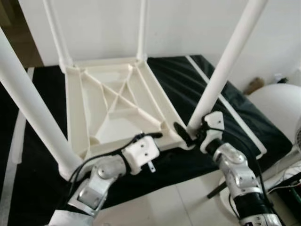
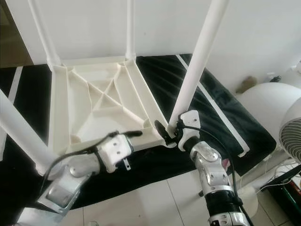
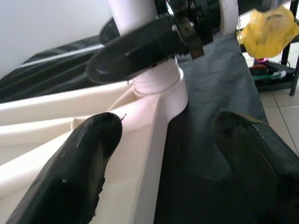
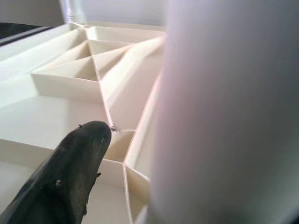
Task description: Building children table
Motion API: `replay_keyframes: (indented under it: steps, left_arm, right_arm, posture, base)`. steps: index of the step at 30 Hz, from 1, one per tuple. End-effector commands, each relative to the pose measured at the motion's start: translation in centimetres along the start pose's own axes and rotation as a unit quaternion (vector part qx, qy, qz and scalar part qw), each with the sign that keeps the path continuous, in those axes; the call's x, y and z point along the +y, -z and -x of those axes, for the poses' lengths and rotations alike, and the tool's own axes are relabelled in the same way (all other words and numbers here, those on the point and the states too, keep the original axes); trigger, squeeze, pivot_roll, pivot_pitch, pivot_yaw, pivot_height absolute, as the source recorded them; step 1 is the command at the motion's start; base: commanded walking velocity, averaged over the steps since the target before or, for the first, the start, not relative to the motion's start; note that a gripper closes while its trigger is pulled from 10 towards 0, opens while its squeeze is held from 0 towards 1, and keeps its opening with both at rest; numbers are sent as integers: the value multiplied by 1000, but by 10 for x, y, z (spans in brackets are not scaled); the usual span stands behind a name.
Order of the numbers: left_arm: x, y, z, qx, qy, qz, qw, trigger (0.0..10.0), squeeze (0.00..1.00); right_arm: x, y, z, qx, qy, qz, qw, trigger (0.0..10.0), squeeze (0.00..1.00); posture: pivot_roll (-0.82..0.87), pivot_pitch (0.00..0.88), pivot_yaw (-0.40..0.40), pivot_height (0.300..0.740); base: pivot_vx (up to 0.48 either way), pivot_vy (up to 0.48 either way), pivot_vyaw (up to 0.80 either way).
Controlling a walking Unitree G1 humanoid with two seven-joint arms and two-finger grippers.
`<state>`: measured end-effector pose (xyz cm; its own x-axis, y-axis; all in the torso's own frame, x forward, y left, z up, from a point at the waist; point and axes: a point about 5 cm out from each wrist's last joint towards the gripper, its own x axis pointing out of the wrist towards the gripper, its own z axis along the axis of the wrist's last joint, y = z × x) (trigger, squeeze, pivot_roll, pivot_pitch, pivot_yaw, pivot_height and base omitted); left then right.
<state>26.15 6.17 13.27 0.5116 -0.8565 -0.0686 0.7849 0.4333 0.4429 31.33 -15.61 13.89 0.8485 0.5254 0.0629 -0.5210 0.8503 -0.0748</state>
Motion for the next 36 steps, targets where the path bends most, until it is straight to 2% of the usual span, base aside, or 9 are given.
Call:
replay_keyframes:
  steps: [1,15,16,17,18,25,27,28,36]
  left_arm:
    - [-2,1,-3,2,5,-5,1000,10000,0]
    - [4,-2,-10,-19,-8,28,999,10000,0]
    - [4,-3,-10,-23,-10,41,999,10000,0]
    - [4,-3,-10,-23,-10,41,999,10000,0]
    - [5,-5,-10,-25,-10,55,998,10000,0]
    - [8,-8,-11,-25,-13,60,998,10000,0]
    - [7,-7,-11,-24,-12,59,998,10000,0]
    - [7,-7,-11,-23,-11,60,998,10000,0]
    - [4,-6,-10,-23,-12,84,996,10000,0]
  right_arm:
    - [-3,3,-1,11,-20,8,1000,10000,0]
    - [-8,13,-1,25,-50,15,998,10000,0]
    - [-8,14,1,27,-53,16,998,4784,0]
    - [-8,14,1,27,-53,16,998,4784,0]
    - [-8,16,2,28,-56,17,998,0,0]
    - [-12,20,5,35,-41,9,998,0,0]
    - [-13,22,6,38,-32,1,999,2902,0]
    - [-13,23,6,39,-26,-4,999,9490,0]
    - [-12,18,9,23,66,-25,997,10000,0]
  posture:
    - [-3,31,-50,740]
    - [-8,33,-35,740]
    - [-8,33,-32,740]
    - [-8,33,-32,740]
    - [-6,31,-32,740]
    - [-7,36,-33,740]
    - [-8,38,-32,740]
    - [-8,38,-32,740]
    - [-6,45,-43,740]
  base:
    - [0,0,0]
    - [0,0,0]
    - [0,0,0]
    - [0,0,0]
    - [0,0,0]
    - [0,0,0]
    - [0,0,0]
    - [0,0,0]
    - [0,0,0]
